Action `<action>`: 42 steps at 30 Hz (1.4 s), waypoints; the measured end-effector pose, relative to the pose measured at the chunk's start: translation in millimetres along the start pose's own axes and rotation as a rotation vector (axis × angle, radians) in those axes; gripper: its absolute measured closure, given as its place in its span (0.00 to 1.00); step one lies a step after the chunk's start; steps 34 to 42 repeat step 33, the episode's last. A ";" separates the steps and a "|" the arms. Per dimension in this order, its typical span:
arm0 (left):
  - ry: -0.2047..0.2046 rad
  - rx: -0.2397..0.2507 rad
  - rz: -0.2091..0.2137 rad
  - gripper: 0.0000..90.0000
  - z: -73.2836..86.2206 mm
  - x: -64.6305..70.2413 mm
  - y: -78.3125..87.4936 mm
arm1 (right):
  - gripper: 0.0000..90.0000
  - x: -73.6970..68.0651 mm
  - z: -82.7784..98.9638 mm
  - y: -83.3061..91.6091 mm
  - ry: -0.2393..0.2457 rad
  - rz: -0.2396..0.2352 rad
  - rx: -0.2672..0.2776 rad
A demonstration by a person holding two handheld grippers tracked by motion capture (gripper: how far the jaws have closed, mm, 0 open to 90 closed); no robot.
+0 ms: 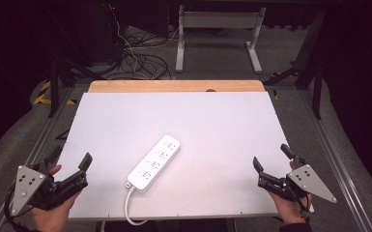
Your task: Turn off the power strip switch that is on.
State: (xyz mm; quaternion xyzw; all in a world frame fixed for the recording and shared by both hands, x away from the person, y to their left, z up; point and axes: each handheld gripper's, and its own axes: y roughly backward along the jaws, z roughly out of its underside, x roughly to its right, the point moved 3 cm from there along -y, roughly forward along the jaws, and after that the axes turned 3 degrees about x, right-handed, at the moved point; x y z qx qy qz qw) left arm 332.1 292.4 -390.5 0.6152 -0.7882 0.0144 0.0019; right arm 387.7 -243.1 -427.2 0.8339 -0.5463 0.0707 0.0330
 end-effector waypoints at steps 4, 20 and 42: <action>0.000 -0.003 -0.001 0.15 0.3 -0.7 0.3 | 0.11 -0.3 0.1 -0.7 0.000 -0.002 0.001; 0.000 -0.003 -0.004 0.15 0.7 -1.8 1.1 | 0.11 -0.7 0.0 -2.8 0.001 -0.005 0.002; 0.001 -0.008 0.001 0.15 1.5 -0.7 -1.2 | 0.11 -1.4 1.8 -5.1 0.007 -0.012 -0.005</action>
